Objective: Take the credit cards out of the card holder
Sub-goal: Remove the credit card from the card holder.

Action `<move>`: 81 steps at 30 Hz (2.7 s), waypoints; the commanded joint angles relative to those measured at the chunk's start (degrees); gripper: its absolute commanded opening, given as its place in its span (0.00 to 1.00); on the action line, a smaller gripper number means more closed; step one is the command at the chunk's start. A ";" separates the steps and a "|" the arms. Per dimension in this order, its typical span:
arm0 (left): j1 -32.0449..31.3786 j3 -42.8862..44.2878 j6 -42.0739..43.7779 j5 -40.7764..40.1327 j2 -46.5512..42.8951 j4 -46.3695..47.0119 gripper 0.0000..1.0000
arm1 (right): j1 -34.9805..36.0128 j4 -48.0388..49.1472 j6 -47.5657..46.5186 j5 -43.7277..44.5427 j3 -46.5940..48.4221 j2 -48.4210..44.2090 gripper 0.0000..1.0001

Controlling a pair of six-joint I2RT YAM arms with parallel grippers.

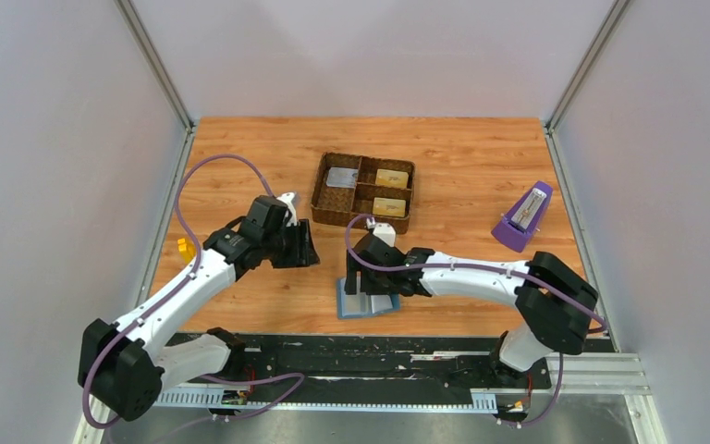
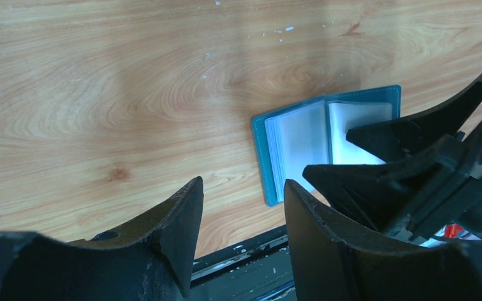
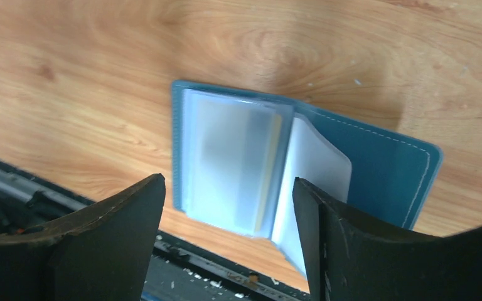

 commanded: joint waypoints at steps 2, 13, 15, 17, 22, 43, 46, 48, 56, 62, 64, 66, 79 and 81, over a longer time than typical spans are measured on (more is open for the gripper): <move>-0.06 -1.30 -0.53 -1.08 -1.85 0.77 0.59 | 1.09 -2.98 2.00 5.11 2.83 2.98 0.77; -0.06 -4.22 -2.10 1.26 -1.69 3.72 0.58 | 3.71 -3.43 3.17 7.88 5.10 7.65 0.79; -0.05 -4.57 -2.20 1.27 -1.76 4.18 0.58 | 3.71 -4.24 3.50 8.62 5.25 8.41 0.79; -0.06 -4.70 -2.13 1.35 -1.65 4.32 0.58 | 3.72 -4.70 3.47 9.29 5.16 8.92 0.78; -0.06 -5.14 -2.27 2.73 -1.40 5.11 0.57 | 3.72 -4.78 3.69 9.59 4.80 9.02 0.75; -0.06 -9.27 -3.42 13.31 6.90 15.88 0.54 | 3.72 0.46 2.22 7.90 2.15 4.81 0.48; -0.06 -10.36 -3.96 16.81 8.36 19.35 0.52 | 3.76 1.52 2.17 7.77 1.31 3.47 0.49; -0.08 -10.86 -4.42 18.57 9.76 21.21 0.50 | 3.64 1.85 2.25 7.66 0.89 2.81 0.50; -0.04 -12.12 -6.23 22.78 11.92 26.50 0.47 | 3.67 1.70 2.63 8.72 -0.86 1.12 0.43; -0.09 -12.17 -6.79 24.01 12.12 27.62 0.46 | 3.65 -1.17 3.09 11.82 -2.11 -2.15 0.36; -0.06 -12.28 -7.11 25.22 12.16 28.64 0.46 | 3.62 -1.78 3.17 13.13 -3.01 -3.43 0.34; -0.06 -12.56 -7.70 26.78 12.54 30.23 0.45 | 3.62 -1.87 3.07 14.17 -4.08 -4.12 0.32; -0.15 -12.89 -9.24 29.72 15.96 34.86 0.42 | 3.63 -3.82 3.10 16.64 -6.22 -4.30 0.20; -0.15 -12.84 -9.29 29.76 16.16 34.96 0.42 | 3.63 -4.47 2.92 16.75 -5.82 -4.88 0.20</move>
